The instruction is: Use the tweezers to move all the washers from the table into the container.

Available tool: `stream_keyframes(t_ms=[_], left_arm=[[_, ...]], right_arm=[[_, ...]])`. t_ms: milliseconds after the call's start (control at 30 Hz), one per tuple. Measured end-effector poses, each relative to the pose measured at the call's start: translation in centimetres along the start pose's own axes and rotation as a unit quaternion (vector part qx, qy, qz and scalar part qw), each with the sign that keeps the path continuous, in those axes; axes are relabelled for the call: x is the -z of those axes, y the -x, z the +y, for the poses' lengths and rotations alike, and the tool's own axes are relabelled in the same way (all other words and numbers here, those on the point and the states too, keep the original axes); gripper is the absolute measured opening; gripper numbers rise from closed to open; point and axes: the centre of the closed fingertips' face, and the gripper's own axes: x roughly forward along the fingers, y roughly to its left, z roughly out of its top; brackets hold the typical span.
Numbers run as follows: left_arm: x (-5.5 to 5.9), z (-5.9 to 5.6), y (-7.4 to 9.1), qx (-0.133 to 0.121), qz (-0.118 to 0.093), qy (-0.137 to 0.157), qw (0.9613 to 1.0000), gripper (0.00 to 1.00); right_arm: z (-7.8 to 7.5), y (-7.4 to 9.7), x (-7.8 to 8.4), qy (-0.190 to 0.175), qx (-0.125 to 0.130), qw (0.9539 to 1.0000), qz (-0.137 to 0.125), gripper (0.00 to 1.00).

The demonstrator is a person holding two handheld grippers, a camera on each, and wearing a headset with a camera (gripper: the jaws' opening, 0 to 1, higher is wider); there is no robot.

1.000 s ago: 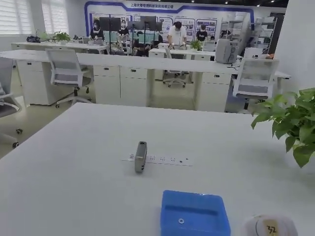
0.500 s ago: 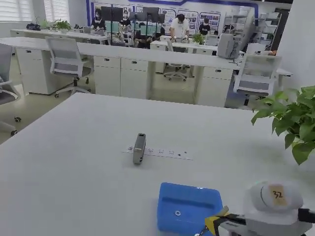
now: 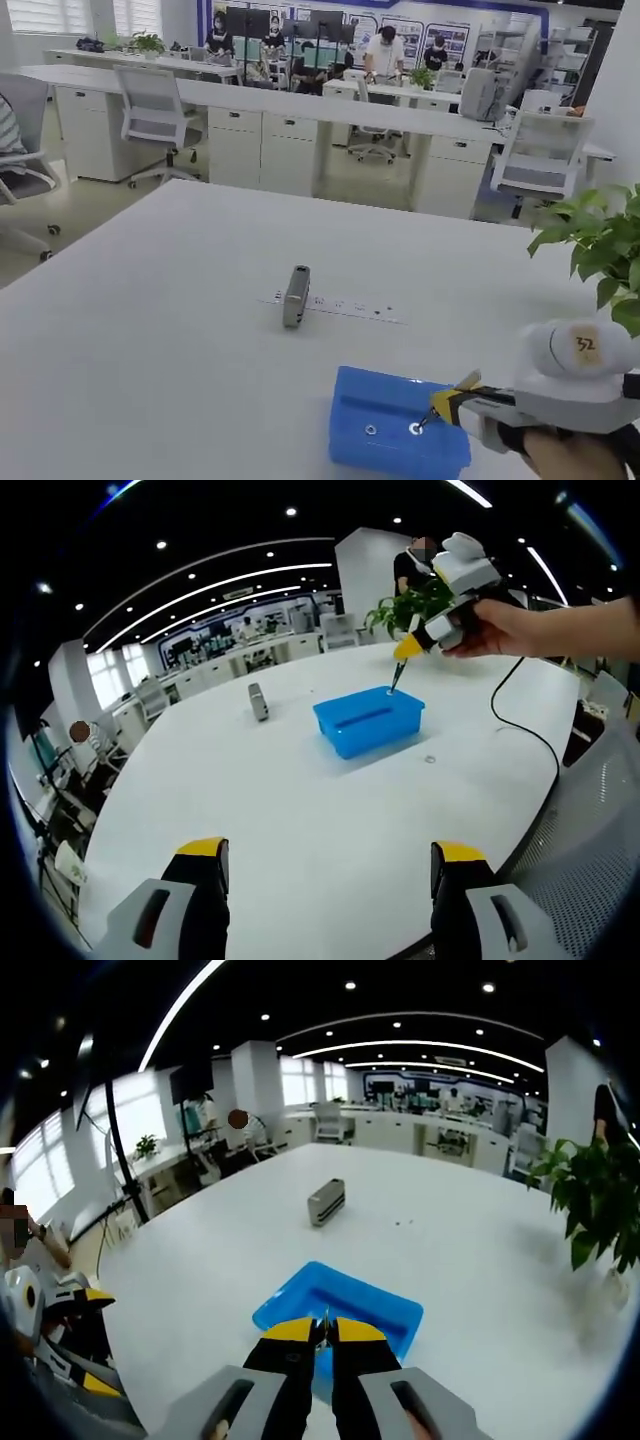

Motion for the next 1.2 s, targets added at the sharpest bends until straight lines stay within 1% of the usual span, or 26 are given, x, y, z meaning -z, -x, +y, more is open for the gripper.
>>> stream_keyframes(t_ms=[100, 267, 367, 467, 500, 567, 800, 867, 967, 1200], left_arm=[[-0.1, 0.0, 0.0, 0.000, -0.002, 0.000, 1.0000, 0.85], [0.0, 0.0, 0.0, 0.000, -0.002, 0.002, 1.0000, 0.84], [-0.1, 0.0, 0.0, 0.000, -0.003, 0.004, 1.0000, 0.84], [-0.1, 0.1, 0.0, 0.001, -0.004, 0.006, 1.0000, 0.84], [-0.1, 0.1, 0.0, 0.001, -0.003, 0.007, 1.0000, 0.84], [-0.1, 0.0, 0.0, 0.001, -0.003, 0.007, 1.0000, 0.84], [0.1, 0.1, -0.1, -0.001, 0.004, 0.005, 1.0000, 0.84], [0.2, 0.2, -0.1, -0.002, 0.005, 0.007, 1.0000, 0.84], [0.2, 0.1, -0.1, -0.002, 0.006, 0.008, 1.0000, 0.84], [0.5, 0.2, -0.2, -0.003, 0.015, 0.006, 0.9999, 0.83]], right_arm=[[-0.3, -0.3, -0.2, -0.003, 0.003, 1.0000, -0.003, 0.01], [-0.9, -0.9, 0.0, -0.001, 0.012, 0.9999, 0.001, 0.01], [-1.4, -1.6, 0.8, -0.006, 0.015, 0.9998, 0.010, 0.01], [-1.5, -2.0, 1.5, -0.010, 0.015, 0.9997, 0.018, 0.01], [-1.4, -2.4, 2.1, -0.010, 0.012, 0.9996, 0.025, 0.01], [-1.5, -2.8, 2.7, -0.009, 0.013, 0.9993, 0.034, 0.02], [-1.2, -3.9, 3.8, -0.012, 0.009, 0.9987, 0.049, 0.02], [-1.5, -4.5, 4.3, -0.009, 0.010, 0.9983, 0.057, 0.02], [-1.6, -5.0, 4.8, -0.014, 0.010, 0.9979, 0.063, 0.02], [-1.5, -5.8, 5.5, -0.012, 0.006, 0.9973, 0.072, 0.02]])
